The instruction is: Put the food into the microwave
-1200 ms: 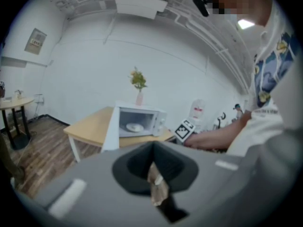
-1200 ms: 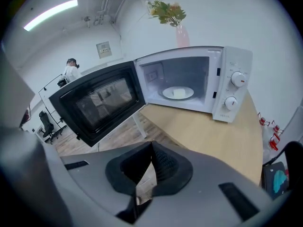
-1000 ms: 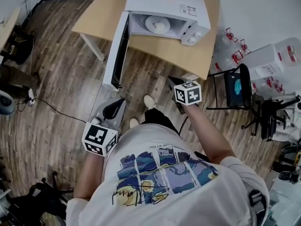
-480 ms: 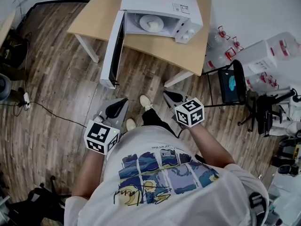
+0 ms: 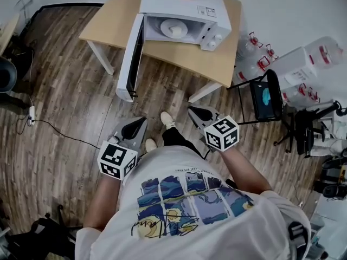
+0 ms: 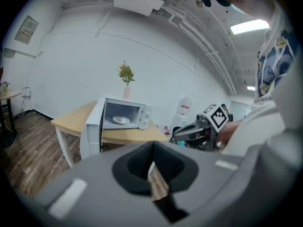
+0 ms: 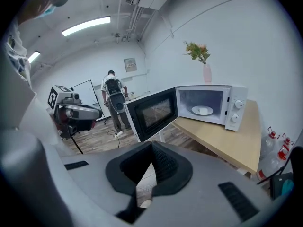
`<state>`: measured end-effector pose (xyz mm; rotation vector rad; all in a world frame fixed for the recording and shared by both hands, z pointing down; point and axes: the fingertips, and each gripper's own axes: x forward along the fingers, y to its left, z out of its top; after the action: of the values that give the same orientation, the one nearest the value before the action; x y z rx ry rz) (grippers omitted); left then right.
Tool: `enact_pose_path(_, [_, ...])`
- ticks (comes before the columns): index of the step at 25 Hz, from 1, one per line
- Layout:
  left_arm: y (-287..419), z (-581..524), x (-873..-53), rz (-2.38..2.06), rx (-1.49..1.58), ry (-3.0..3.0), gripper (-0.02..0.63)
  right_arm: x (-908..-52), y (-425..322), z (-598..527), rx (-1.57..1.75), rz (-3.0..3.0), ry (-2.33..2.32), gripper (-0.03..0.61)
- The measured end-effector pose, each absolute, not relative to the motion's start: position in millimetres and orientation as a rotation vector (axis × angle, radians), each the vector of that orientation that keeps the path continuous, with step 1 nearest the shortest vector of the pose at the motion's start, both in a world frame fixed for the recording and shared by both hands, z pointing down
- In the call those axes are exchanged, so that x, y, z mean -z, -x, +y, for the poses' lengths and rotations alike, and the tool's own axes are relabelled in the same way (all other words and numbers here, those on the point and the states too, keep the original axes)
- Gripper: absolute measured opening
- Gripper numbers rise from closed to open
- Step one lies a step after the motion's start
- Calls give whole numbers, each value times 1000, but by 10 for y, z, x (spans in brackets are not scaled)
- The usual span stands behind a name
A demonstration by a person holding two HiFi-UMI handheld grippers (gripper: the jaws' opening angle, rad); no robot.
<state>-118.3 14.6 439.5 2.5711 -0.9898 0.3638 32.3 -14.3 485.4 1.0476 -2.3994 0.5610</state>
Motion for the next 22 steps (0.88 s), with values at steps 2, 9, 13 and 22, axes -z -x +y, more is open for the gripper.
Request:
enact_pose_path(2, [1170, 167, -4402, -982, -362, -2573, 6, -4816, -329, -118, -556, -2405, -1057, 6])
enact_pose_path(9, [1072, 302, -4531, -922, -365, -2564, 6, -4690, -312, 40, -474, -2413, -1050, 6])
enact_pose_path(13, [966, 308, -4604, -900, -381, -2553, 6, -4658, -364, 86, -425, -2422, -1033, 6])
enact_pose_path(22, [471, 249, -4657, -881, -459, -2547, 6, -4574, -726, 43, -411, -2480, -1023, 6])
